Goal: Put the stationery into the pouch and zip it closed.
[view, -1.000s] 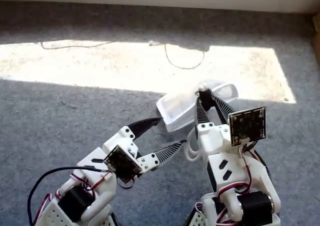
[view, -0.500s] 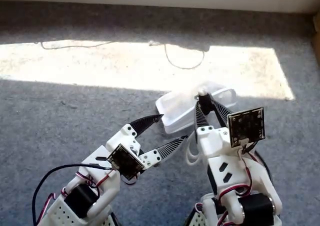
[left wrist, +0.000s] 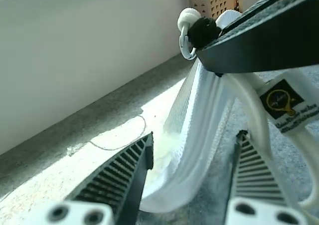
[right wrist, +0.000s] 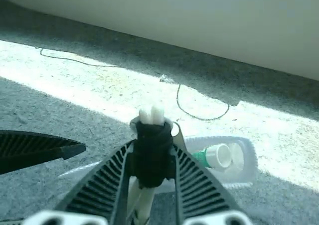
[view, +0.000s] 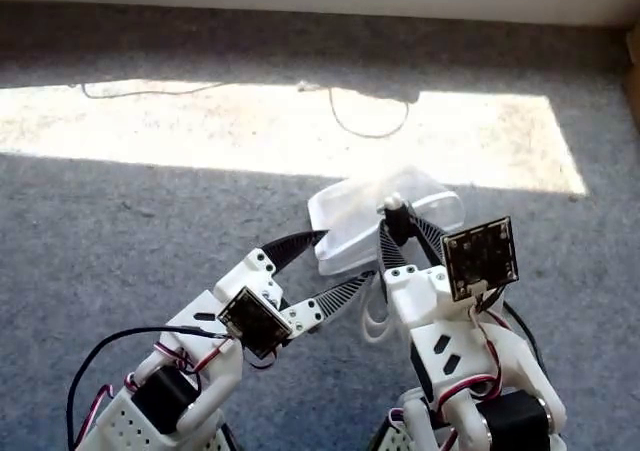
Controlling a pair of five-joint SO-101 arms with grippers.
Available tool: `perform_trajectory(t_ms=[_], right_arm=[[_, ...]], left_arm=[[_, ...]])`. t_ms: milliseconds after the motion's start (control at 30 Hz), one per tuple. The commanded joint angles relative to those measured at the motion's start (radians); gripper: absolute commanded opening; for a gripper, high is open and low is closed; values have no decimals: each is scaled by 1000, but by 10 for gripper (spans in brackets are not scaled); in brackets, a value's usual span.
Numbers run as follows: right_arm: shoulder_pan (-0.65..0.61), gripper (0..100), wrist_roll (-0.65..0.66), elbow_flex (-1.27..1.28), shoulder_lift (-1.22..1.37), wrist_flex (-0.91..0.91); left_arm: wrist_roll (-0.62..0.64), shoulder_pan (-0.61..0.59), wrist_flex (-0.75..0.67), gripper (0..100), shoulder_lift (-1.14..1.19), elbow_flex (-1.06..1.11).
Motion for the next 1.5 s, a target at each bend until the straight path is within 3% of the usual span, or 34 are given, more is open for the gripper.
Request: perform_trajectory(t_ms=[0,300,467,533,900,1067,1267,1467], right_arm=[[-19,5,-3,-7,5,18],[-19,5,-3,-7,5,33],[-13,5,-3,-7,5,24],[-4,5,-3,-7,5,22],[346,5,-3,5,7,-143],[484,5,-3,18,12,-205],[552,5,-3,142,13,-378],[584,5,34,166,15,-424]], left_arm=[[-87,5,-21,193,-10,5],[-115,24,-21,134,-10,27],[-117,24,-21,9,-10,21],[-117,24,-18,12,-10,19],[-117,15,-12,5,-12,15],[-117,15,133,5,-12,-67],[-118,7,155,5,-12,-77],[-118,-41,155,5,-12,-84]])
